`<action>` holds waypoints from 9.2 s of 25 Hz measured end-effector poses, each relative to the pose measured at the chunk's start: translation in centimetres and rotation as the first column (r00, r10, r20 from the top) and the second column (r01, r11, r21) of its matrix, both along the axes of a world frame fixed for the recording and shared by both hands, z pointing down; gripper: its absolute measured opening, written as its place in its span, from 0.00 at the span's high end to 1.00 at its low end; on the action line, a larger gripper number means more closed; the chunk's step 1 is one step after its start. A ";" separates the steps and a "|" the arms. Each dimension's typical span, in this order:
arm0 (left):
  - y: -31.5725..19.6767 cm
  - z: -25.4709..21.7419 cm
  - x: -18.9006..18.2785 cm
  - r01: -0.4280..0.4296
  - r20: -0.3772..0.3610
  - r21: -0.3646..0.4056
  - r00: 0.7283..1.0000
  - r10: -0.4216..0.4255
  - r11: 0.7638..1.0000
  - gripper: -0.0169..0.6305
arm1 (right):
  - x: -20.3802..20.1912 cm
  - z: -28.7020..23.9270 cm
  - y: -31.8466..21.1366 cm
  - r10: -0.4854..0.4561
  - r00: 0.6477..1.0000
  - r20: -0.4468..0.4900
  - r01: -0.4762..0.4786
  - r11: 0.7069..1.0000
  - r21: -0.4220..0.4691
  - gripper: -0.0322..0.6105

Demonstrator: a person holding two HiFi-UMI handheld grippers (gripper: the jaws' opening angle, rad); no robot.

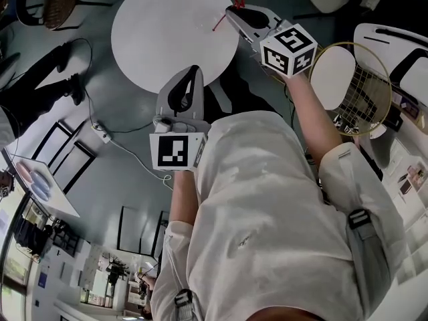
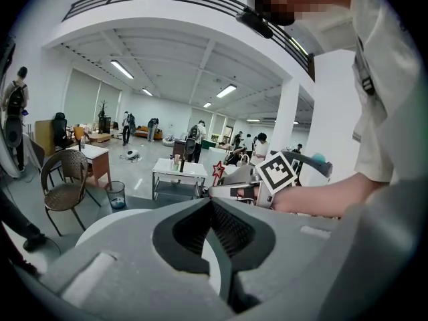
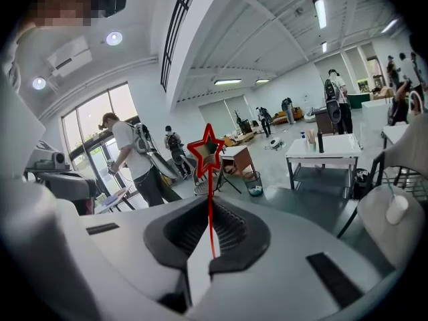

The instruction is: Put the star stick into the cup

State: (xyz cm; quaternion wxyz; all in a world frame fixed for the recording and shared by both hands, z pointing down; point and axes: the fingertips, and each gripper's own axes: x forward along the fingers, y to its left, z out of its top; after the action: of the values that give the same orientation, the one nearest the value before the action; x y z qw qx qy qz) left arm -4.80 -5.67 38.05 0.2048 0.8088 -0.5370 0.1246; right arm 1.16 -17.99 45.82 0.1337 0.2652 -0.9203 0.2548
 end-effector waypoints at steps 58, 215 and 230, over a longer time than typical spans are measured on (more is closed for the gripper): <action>0.7 3.7 -1.1 -0.035 -0.039 -0.077 0.999 0.032 0.996 0.96 | -1.8 12.4 1.0 -0.031 0.981 -0.190 0.000 0.987 -0.162 0.91; 3.8 0.0 2.8 0.023 -0.012 -0.004 1.000 -0.023 1.000 0.96 | 2.3 -2.7 10.9 -0.140 0.990 0.006 0.140 0.990 0.035 0.94; 6.4 -2.1 -0.3 -0.062 -0.021 0.048 0.998 0.063 0.997 0.96 | 0.3 -4.6 14.2 -0.001 0.999 0.044 0.000 1.000 0.024 0.94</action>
State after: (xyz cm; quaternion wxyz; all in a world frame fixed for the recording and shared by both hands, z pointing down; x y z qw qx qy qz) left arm -5.07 0.71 35.90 0.1876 0.8311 -0.5120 0.1091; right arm 1.45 -3.80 41.26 0.1103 0.2608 -0.9260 0.2497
